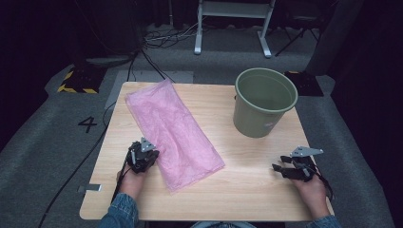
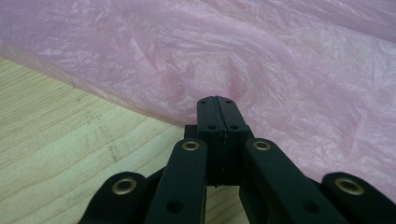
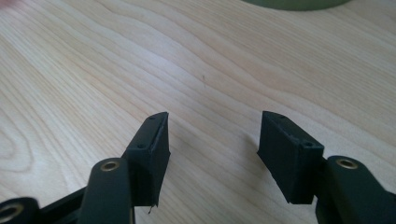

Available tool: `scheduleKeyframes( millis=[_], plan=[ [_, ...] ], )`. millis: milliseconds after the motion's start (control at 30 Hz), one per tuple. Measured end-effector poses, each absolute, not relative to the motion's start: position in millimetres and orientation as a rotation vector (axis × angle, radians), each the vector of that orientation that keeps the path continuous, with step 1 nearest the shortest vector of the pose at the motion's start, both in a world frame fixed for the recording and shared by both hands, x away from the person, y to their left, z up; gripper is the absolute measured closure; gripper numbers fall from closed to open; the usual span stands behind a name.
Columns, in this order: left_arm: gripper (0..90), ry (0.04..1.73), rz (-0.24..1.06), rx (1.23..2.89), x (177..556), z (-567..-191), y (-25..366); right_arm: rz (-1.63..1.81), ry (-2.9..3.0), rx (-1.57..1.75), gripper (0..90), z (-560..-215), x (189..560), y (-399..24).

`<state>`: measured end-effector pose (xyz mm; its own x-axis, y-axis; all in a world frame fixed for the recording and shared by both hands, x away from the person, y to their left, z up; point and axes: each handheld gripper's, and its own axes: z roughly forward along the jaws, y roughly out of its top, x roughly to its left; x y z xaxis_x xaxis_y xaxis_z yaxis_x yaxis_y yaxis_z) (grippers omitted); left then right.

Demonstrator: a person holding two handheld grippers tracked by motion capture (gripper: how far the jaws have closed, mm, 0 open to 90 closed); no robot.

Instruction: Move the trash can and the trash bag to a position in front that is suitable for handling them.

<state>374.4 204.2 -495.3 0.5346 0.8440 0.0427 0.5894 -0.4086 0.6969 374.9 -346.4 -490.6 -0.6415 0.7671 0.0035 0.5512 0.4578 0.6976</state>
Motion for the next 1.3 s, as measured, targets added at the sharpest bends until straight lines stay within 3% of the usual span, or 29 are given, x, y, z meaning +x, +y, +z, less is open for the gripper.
scheduleKeyframes(
  millis=[200, 433, 600, 700, 1300],
  plan=[
    [89.6, 1.149, 0.562, 2.173, 368, -495, 218, 1.050, 2.385, 1.099, 39.8, -474, 376, -346],
    [88.0, 1.176, 0.510, 2.117, 360, -496, 234, 1.077, 2.368, 1.029, 39.1, -443, 378, -343],
    [52.5, 1.168, 0.508, 2.074, 354, -491, 234, 1.106, 2.343, 0.980, 39.2, -412, 383, -339],
    [40.3, 1.141, 0.543, 2.040, 348, -485, 236, 1.099, 2.336, 0.964, 38.9, -397, 388, -338],
    [37.6, 1.158, 0.551, 2.029, 331, -481, 251, 1.219, 2.284, 0.878, 38.6, -338, 413, -327]
  ],
)
